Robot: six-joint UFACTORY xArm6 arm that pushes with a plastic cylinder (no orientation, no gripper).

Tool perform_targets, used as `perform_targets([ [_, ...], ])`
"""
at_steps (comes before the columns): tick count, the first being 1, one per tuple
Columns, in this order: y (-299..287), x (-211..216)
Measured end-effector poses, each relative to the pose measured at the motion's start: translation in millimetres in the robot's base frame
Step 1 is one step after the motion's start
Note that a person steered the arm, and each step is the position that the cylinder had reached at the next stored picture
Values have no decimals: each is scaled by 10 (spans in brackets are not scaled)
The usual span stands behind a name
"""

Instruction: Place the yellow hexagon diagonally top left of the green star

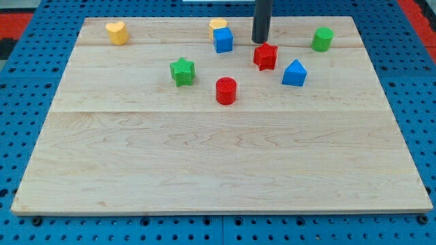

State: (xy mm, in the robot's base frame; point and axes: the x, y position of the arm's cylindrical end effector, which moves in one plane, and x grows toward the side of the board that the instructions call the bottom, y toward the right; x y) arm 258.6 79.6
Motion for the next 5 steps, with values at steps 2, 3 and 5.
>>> perform_targets([
  [2, 23, -246],
  [3, 102, -440],
  [5, -16, -422],
])
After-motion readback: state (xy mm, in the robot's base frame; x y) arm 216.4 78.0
